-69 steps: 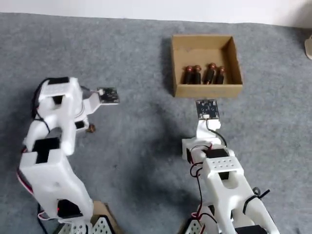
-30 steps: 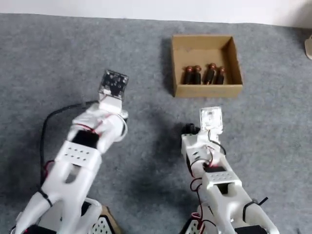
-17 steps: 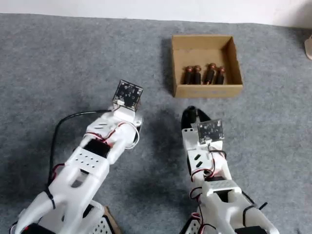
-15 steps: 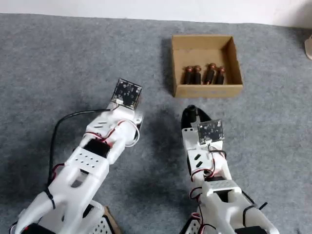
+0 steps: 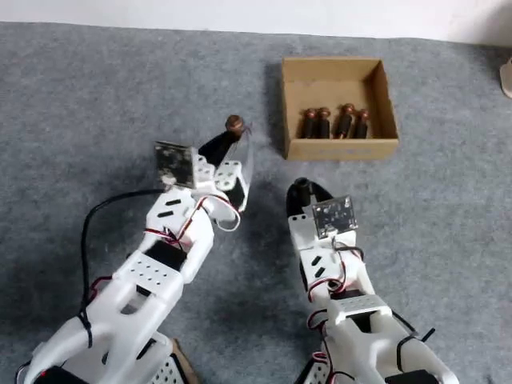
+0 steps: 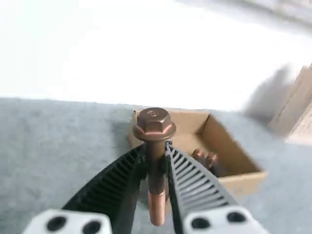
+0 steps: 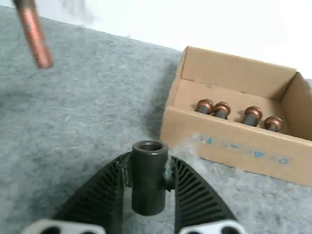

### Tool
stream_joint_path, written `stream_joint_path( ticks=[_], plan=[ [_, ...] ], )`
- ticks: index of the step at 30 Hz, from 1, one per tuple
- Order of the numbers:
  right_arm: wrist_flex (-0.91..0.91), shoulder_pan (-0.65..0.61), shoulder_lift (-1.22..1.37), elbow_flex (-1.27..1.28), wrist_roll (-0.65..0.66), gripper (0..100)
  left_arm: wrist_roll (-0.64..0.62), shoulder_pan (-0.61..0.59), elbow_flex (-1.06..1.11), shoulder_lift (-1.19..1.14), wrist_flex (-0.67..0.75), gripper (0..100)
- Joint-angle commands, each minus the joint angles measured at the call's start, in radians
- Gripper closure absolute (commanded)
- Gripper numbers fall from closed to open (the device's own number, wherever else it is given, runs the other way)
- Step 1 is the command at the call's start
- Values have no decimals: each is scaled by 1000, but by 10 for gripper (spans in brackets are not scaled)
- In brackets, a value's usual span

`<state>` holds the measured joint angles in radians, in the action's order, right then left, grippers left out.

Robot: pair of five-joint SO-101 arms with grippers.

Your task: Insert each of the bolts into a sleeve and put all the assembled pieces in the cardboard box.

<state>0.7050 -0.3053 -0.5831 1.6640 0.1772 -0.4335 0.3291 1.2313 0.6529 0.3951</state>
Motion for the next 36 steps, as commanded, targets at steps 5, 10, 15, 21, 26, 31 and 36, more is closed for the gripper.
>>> stream_joint_path(
  ticks=[5,10,15,21,26,31,36],
  plan=[
    [-5,-79,-21,124,12,993,-342,-33,15,33,40,994],
    [-4,-99,-27,124,12,993,-339,8,47,31,43,994],
    [-5,-143,-27,124,12,993,-339,44,48,30,38,995],
    [-5,-150,-22,124,12,993,-235,104,45,31,18,995],
    [-2,-136,-28,125,12,993,-175,111,68,31,-8,995],
    [-2,-137,-28,127,11,993,-147,130,81,30,-25,994],
    [-4,-140,-28,127,8,993,-144,130,87,30,-20,994]
  ],
)
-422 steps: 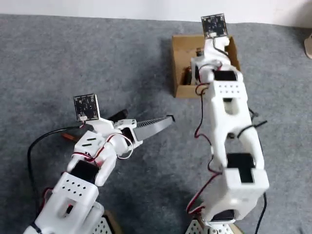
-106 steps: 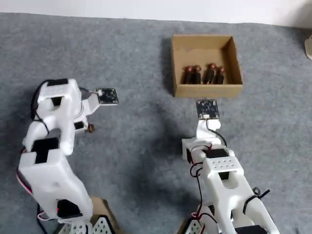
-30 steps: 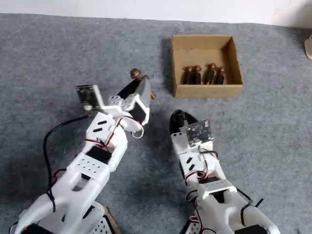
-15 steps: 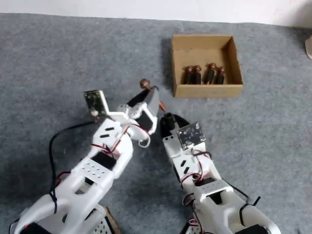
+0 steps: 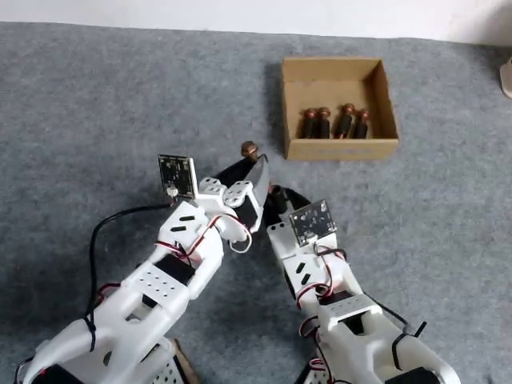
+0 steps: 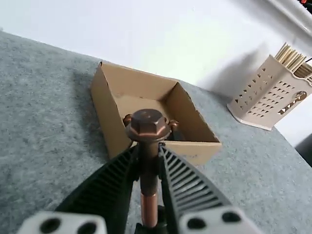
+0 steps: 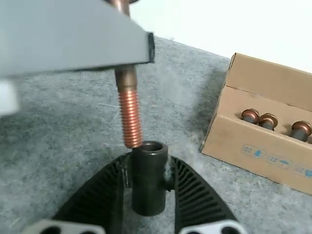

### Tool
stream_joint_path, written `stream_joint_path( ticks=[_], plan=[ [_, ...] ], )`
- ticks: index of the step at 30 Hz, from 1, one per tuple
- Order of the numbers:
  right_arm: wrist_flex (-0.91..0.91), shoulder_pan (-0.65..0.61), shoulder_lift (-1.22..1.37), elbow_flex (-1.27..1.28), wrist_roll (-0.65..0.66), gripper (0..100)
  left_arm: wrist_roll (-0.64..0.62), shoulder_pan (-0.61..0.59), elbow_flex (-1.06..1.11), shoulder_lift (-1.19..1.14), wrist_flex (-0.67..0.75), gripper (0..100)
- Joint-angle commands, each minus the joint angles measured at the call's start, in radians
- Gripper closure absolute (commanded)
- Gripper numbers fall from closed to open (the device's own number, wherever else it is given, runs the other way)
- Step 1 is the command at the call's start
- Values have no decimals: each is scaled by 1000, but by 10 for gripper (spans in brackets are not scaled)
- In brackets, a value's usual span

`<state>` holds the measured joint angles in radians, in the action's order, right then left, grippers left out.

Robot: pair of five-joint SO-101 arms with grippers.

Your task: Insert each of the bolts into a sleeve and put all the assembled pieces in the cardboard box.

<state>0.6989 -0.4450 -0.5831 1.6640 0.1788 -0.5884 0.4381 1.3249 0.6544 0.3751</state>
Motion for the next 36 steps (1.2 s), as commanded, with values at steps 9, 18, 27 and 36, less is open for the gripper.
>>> stream_joint_path(
  ticks=[9,18,27,36],
  plan=[
    [5,-15,-28,124,5,993,-31,21,-8,28,-2,994],
    [5,-28,-28,124,5,993,-180,-12,-7,28,-6,994],
    [1,-31,-28,124,5,993,-98,-13,1,30,-8,994],
    [-31,-68,-30,124,11,993,86,-12,24,30,-6,994]
  ],
)
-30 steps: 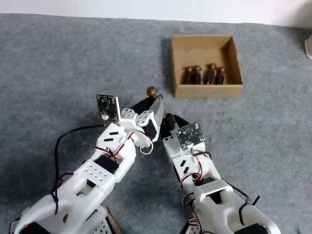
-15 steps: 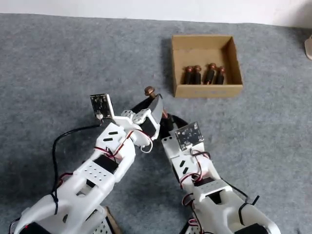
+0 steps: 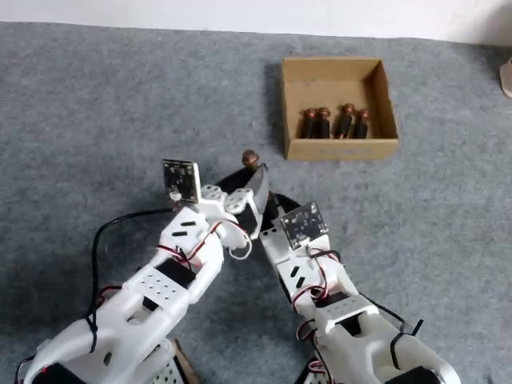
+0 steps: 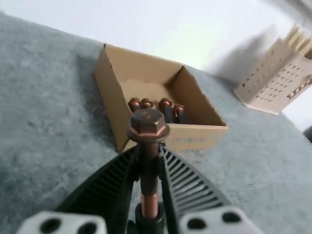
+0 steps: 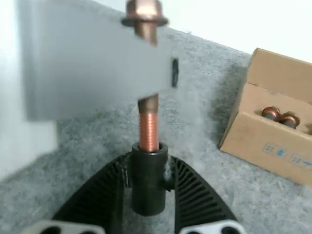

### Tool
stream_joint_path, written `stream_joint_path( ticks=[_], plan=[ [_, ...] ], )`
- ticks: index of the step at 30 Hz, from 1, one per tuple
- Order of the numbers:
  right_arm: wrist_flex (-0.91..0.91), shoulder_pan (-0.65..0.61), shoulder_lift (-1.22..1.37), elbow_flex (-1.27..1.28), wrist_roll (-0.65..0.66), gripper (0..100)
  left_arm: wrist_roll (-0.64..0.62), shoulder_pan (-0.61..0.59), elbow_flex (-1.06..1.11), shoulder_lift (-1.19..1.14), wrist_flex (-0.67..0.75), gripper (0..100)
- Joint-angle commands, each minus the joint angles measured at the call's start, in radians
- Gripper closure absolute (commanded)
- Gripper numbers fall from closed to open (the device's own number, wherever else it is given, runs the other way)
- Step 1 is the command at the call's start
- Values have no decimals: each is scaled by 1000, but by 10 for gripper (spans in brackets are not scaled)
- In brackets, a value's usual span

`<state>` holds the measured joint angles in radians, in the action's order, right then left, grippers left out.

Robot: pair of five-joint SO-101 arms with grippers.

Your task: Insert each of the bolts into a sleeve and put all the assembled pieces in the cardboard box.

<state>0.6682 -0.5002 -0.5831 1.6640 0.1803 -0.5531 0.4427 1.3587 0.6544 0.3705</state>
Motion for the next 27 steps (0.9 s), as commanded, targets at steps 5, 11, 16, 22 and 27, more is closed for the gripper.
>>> stream_joint_path(
  ticks=[5,11,16,22,27],
  plan=[
    [1,-13,-30,124,9,993,60,-16,2,36,0,993],
    [2,-5,-41,124,9,993,143,-4,2,31,0,992],
    [-73,50,-157,124,5,993,140,22,15,30,-2,877],
    [-312,59,-374,127,3,993,63,41,38,36,-2,656],
    [-487,81,-553,130,2,993,64,38,44,31,-3,614]
  ],
)
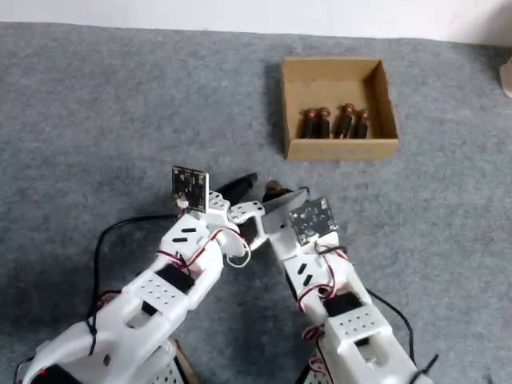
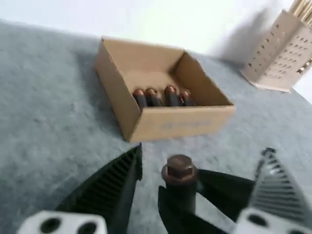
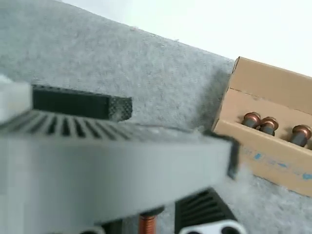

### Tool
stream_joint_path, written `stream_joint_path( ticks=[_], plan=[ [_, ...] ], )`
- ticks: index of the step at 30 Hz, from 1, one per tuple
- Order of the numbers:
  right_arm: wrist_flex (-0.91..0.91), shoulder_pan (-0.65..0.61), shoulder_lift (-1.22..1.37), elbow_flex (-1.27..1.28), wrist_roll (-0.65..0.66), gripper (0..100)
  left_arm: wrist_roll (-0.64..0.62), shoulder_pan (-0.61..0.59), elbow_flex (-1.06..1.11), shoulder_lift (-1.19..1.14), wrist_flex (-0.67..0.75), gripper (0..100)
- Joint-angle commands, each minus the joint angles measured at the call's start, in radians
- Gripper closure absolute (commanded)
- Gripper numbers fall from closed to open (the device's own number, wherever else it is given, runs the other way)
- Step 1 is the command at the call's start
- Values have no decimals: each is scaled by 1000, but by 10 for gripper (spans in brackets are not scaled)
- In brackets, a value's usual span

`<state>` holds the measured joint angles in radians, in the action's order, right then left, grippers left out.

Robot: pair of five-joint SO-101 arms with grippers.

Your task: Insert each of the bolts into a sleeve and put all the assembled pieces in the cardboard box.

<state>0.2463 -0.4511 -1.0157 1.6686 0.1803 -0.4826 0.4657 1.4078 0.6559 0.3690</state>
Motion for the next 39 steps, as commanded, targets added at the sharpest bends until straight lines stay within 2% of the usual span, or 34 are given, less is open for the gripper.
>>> stream_joint_path(
  ticks=[1,5,9,13,17,20,25,28,34,39],
  plan=[
    [-93,47,-157,125,2,993,-2,15,-5,30,-15,614],
    [-240,133,-272,120,-87,993,-2,12,-47,36,-178,614],
    [-443,200,-337,48,-141,993,0,-59,-101,30,-324,614],
    [-562,222,-338,-47,-141,993,0,-140,-111,30,-333,614],
    [-615,223,-337,-111,-137,994,0,-148,-111,28,-338,617],
    [-662,223,-309,-179,-103,994,0,-154,-110,28,-338,682],
    [-674,260,-71,-352,-69,994,2,-157,-108,28,-333,861],
    [-673,305,114,-503,-68,994,2,-157,-108,28,-331,921],
    [-673,374,458,-835,-64,994,2,-180,-108,28,-331,932],
    [-677,380,697,-1095,-8,994,2,-182,-107,27,-331,933]
  ],
)
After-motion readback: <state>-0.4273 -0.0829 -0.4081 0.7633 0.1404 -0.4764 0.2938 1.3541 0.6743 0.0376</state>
